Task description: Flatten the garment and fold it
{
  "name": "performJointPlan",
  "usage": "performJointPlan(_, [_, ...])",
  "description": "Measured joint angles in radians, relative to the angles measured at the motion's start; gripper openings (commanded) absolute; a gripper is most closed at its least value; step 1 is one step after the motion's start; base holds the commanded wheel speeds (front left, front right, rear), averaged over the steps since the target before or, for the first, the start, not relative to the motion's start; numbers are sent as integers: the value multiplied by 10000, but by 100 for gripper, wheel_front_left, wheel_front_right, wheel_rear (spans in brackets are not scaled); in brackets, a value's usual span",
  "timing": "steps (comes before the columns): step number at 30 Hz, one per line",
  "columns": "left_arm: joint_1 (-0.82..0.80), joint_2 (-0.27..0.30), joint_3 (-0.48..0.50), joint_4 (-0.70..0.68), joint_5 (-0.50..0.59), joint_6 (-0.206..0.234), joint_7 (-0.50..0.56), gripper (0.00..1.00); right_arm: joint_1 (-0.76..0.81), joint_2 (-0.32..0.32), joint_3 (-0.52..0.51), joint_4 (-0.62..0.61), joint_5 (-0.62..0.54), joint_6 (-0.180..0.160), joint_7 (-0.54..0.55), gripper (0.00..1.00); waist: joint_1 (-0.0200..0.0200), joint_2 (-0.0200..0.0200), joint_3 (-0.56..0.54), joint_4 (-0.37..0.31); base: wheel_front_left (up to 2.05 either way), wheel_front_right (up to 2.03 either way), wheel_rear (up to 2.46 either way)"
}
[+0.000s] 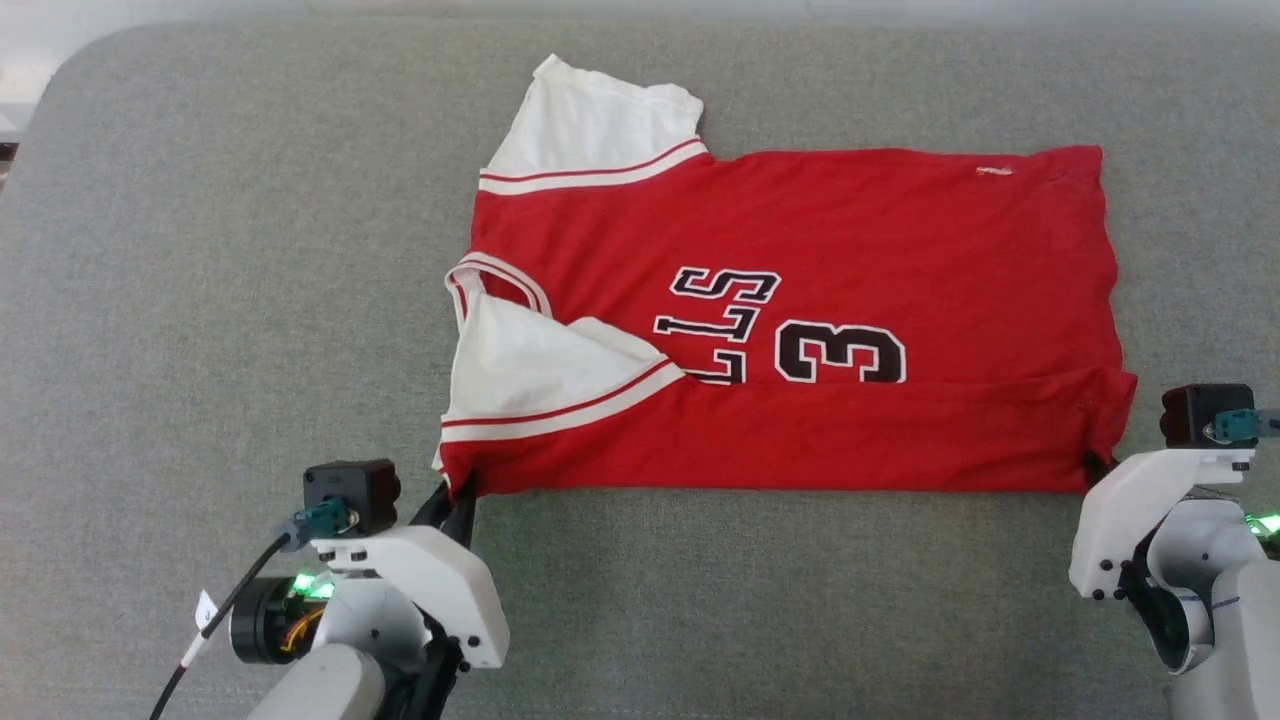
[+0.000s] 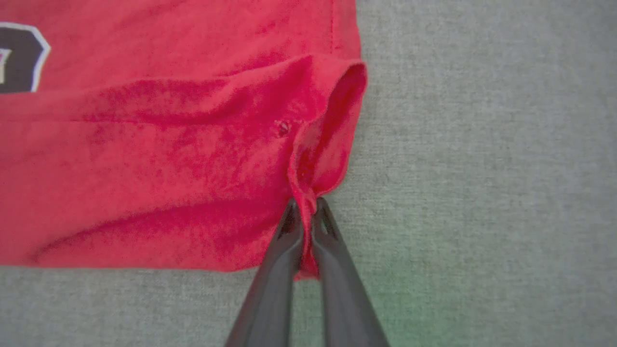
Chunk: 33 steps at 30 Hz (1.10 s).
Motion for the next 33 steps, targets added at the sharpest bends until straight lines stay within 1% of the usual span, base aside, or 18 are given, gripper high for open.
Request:
performJointPlan(4, [34, 203, -8, 119, -17, 59, 174, 0, 22, -111, 79, 90, 196, 12, -123, 0, 1, 0, -200, -56, 0, 0, 0])
performJointPlan(7, [325, 382, -6, 132, -132, 63, 414, 0, 273, -263, 130, -79, 408, 12, -8, 0, 0, 0, -493, -119, 0, 0, 0])
performJointPlan(9, [649, 539, 10, 113, -261, 84, 577, 0, 610, -397, 178, -372, 579, 12, 205, 0, 0, 0, -719, -159, 0, 0, 0])
performJointPlan(12, [1143, 755, 31, -82, -412, 169, 777, 0, 1104, -550, 203, -1127, 842, 13, 594, 0, -2, 0, -1063, -222, 0, 0, 0])
performJointPlan(16, [1665, 922, -46, -320, -709, 192, 1154, 0, 1878, -798, 96, -2031, 1020, 15, 1231, 0, -2, 0, -1422, -291, 0, 0, 0])
performJointPlan(18, [1866, 936, -94, -318, -803, 192, 1231, 0, 2325, -738, 21, -2376, 1118, 15, 1565, 0, -3, 0, -1521, -320, 0, 0, 0])
performJointPlan(20, [1974, 918, -182, -221, -849, 186, 1260, 0, 2641, -481, -215, -2545, 1369, 13, 1703, 0, -3, 0, -1528, -342, 0, 0, 0])
performJointPlan(22, [1972, 826, -242, -2, -899, 61, 1244, 0, 2911, -453, -245, -2558, 1434, 13, 1810, 0, -1, 0, -1475, -333, 0, 0, 0])
performJointPlan(24, [1970, 648, -219, 224, -993, -134, 1003, 0, 3029, -399, -272, -2474, 1553, 13, 1818, 0, -2, 0, -1413, -332, 0, 0, 0])
performJointPlan(27, [1954, 531, -236, 767, -1154, -596, 679, 0, 3033, -385, -134, -2255, 1590, 13, 1710, 0, 0, 0, -1348, -358, 0, 0, 0])
performJointPlan(28, [1939, 527, -244, 934, -1152, -690, 571, 0, 3033, -416, -4, -2178, 1618, 12, 1628, 6, 0, 0, -1341, -369, 0, 0, 0])
performJointPlan(29, [1905, 506, -247, 1062, -1147, -792, 447, 99, 3027, -431, 82, -2128, 1613, 12, 1492, 100, 0, 0, -1346, -377, 0, 0, 0])
performJointPlan(33, [1639, 334, -119, 1250, -1018, -1001, -449, 100, 2850, -612, 182, -2138, 1638, 10, 656, 100, -1, 0, -1438, -388, 0, 0, 0])
